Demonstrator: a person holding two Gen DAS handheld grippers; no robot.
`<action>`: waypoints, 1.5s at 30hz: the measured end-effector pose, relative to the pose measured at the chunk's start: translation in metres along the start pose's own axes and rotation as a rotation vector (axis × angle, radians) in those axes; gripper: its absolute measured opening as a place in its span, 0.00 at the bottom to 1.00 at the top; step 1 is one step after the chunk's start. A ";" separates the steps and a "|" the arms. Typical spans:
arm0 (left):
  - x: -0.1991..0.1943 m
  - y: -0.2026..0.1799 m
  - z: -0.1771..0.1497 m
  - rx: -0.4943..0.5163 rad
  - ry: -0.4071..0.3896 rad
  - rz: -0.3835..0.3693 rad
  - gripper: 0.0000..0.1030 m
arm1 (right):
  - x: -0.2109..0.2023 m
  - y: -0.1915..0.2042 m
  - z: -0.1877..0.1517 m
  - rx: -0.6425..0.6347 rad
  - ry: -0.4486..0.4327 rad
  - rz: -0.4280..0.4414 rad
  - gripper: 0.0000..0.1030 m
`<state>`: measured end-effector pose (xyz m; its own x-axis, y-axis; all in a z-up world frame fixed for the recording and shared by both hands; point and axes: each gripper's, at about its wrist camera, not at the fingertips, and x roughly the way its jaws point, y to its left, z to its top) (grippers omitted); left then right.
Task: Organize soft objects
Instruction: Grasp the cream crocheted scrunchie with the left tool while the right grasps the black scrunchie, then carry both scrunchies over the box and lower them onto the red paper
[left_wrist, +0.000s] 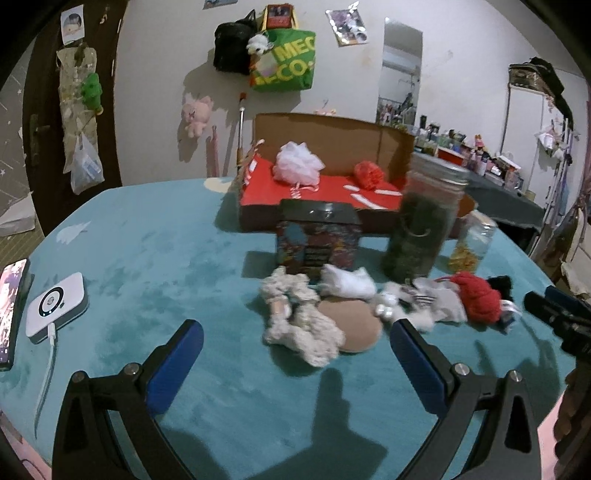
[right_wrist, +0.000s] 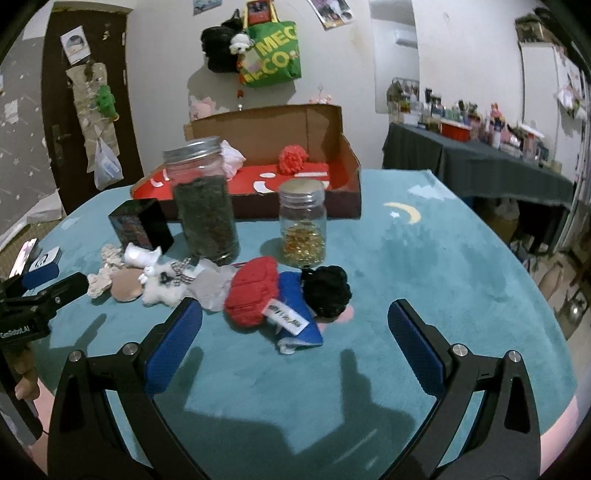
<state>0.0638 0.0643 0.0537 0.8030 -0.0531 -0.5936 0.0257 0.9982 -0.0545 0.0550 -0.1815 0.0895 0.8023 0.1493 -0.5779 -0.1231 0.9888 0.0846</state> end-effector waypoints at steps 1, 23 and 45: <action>0.003 0.003 0.002 0.001 0.007 0.004 1.00 | 0.002 -0.003 0.002 0.009 0.006 0.001 1.00; 0.027 0.002 0.015 0.032 0.128 -0.129 0.28 | 0.065 -0.063 0.022 0.222 0.218 0.212 0.28; 0.014 -0.085 0.022 0.189 0.076 -0.349 0.28 | 0.038 0.023 0.029 -0.010 0.081 0.345 0.27</action>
<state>0.0861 -0.0203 0.0679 0.6803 -0.3848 -0.6238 0.4036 0.9071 -0.1194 0.0994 -0.1530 0.0925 0.6637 0.4736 -0.5789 -0.3853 0.8799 0.2781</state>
